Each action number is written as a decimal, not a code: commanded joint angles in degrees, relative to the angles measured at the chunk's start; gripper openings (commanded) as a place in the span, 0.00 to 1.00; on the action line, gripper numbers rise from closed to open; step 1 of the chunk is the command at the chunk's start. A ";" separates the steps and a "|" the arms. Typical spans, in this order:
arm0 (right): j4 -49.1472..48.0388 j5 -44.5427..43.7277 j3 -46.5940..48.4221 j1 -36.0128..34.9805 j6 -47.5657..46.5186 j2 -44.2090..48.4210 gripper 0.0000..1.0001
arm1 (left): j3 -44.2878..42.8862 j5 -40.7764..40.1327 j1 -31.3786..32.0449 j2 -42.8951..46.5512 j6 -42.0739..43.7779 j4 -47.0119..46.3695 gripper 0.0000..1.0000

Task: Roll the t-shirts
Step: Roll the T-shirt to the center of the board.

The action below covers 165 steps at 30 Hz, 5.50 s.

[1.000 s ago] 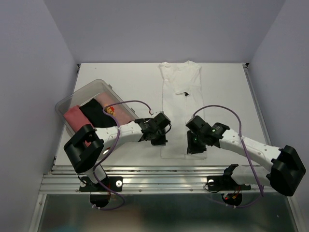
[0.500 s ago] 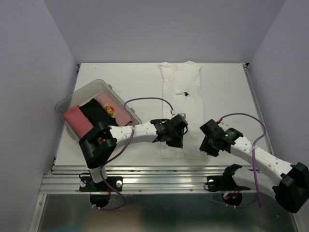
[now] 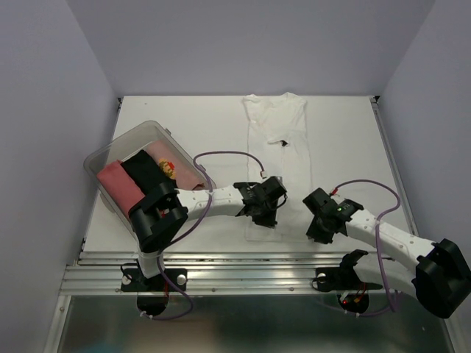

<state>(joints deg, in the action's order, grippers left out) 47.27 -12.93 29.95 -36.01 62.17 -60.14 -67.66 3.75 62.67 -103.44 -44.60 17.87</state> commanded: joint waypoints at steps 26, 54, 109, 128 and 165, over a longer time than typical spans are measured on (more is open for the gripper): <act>7.67 -6.14 3.88 0.33 5.86 3.19 0.15 | 7.36 2.58 -2.38 -0.80 0.30 -3.72 0.21; -16.94 -5.71 12.59 2.61 -11.02 -20.27 0.35 | 12.99 -0.32 -11.17 0.78 3.73 -4.16 0.21; -11.32 11.61 -6.75 -1.08 -1.79 6.70 0.25 | 31.19 2.84 -12.67 22.49 -7.61 -7.67 0.40; -7.63 9.68 -4.82 -1.08 -2.76 8.02 0.01 | 30.13 5.74 -12.49 24.24 -8.22 -8.82 0.00; 2.65 3.79 3.35 -1.08 -2.58 12.42 0.01 | 26.79 5.30 -6.25 28.29 -13.23 -1.70 0.00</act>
<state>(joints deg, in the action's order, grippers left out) 47.79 -4.97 29.89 -36.84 59.35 -48.60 -38.98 9.87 56.86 -76.38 -57.80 14.15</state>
